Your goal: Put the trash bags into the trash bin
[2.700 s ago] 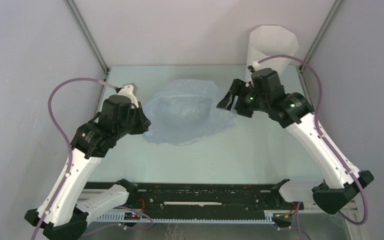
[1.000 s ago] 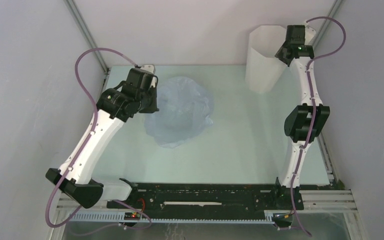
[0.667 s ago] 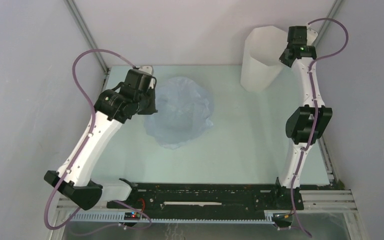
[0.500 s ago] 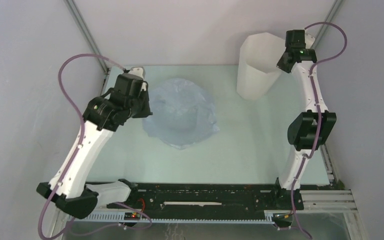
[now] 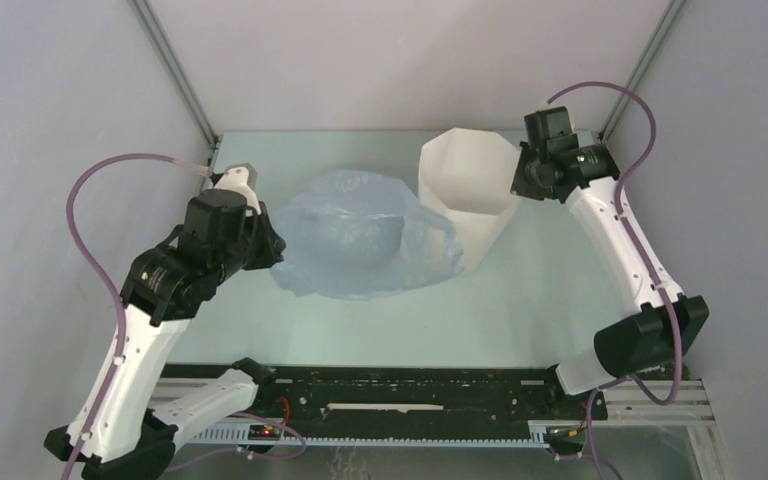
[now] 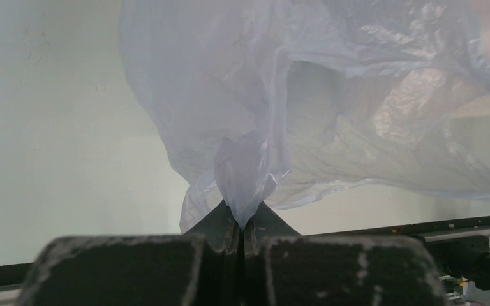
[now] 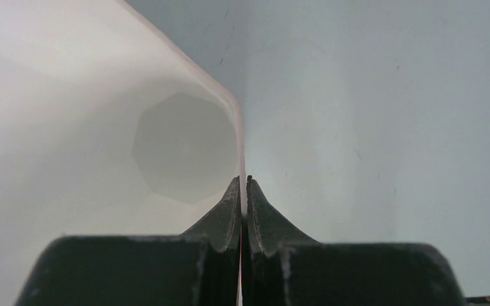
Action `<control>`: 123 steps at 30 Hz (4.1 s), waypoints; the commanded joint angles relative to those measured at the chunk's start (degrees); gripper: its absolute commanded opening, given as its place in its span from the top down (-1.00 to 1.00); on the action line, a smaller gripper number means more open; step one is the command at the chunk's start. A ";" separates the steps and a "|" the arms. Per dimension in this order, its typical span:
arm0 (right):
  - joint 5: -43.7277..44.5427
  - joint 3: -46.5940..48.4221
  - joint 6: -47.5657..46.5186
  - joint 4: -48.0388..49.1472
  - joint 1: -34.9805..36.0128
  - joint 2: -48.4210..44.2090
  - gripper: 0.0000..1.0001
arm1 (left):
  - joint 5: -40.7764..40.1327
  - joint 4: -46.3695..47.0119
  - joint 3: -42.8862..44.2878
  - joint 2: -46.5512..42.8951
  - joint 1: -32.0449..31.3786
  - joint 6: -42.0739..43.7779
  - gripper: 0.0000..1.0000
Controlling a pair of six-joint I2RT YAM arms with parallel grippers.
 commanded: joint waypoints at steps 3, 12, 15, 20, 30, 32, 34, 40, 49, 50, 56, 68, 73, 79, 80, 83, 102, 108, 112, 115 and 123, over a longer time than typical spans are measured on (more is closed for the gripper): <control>1.16 -5.65 0.87 1.99 5.92 -7.68 1.00 | 2.30 -0.81 0.30 -2.36 0.64 -1.69 1.00; -0.84 -11.21 -1.65 5.47 8.37 -11.68 1.00 | -1.71 -2.97 -0.41 -5.04 1.00 -6.85 0.99; -3.41 -13.59 -2.78 7.79 9.53 -13.26 1.00 | -4.24 -3.48 0.32 -5.03 1.09 -6.86 0.99; -0.92 -13.85 -3.91 7.55 12.39 -13.89 0.99 | -6.79 -3.09 1.69 -5.40 1.15 -8.19 0.99; -1.48 -3.68 -5.19 -2.08 14.22 -10.53 -0.41 | -8.60 -4.17 4.90 -5.80 1.18 -7.37 1.00; -0.09 0.12 -5.03 -5.20 14.54 -10.76 -0.46 | -8.99 -4.11 5.34 -5.59 1.18 -7.18 1.00; 2.27 3.65 -4.92 -8.17 15.45 -11.73 -0.48 | -8.83 -3.71 5.62 -5.28 1.18 -7.01 1.00; 5.25 8.32 -1.90 -17.22 21.24 -15.22 -0.52 | -7.59 -3.36 6.79 -4.01 1.18 -5.20 1.00; -2.34 -12.14 13.70 0.74 43.39 -28.66 -0.52 | -4.26 -1.88 6.32 -2.15 1.18 -4.16 0.99; -2.13 -14.28 14.84 3.09 45.67 -29.47 -0.52 | -3.96 -1.87 6.35 -1.96 1.18 -4.14 0.99; 2.61 -18.22 14.29 10.09 57.37 -25.43 -0.55 | -1.91 -2.08 6.21 -1.56 1.18 -3.73 1.00; 10.88 -17.96 8.40 17.76 60.73 -9.63 -0.62 | -1.09 -1.60 6.48 -2.52 1.27 -3.55 1.00; 8.49 -18.18 6.29 22.56 60.57 -3.42 -0.60 | -1.24 -1.51 7.13 -3.26 1.27 -4.30 0.99; 9.36 -16.87 4.98 25.17 60.05 -2.42 -0.62 | -1.59 -1.99 7.03 -4.05 1.27 -4.78 0.99; 10.30 -16.86 5.09 24.03 60.09 -3.08 -0.63 | -1.64 -1.99 6.92 -4.15 1.27 -4.94 0.99; 12.57 -17.65 3.44 21.17 61.48 -5.14 -0.64 | -1.88 -1.99 6.93 -4.50 1.27 -5.32 0.99; 12.58 -22.47 -0.17 31.86 58.19 0.59 -0.49 | 0.29 -2.52 6.52 -5.40 1.27 -5.53 1.00; -9.12 -16.35 -4.71 34.97 54.01 -1.17 1.00 | 5.24 4.53 7.47 -11.22 1.29 -3.65 0.99; -23.24 -3.16 -9.06 27.48 51.42 -4.49 1.00 | 15.65 15.33 10.56 -12.32 1.27 -2.29 0.99; -30.31 3.63 -7.37 24.08 48.90 -6.88 1.00 | 24.08 23.32 15.25 -9.16 1.27 -6.33 0.99; -33.65 4.91 -2.86 21.95 41.22 -19.99 1.00 | 32.67 50.83 21.90 3.27 -7.36 -20.07 0.99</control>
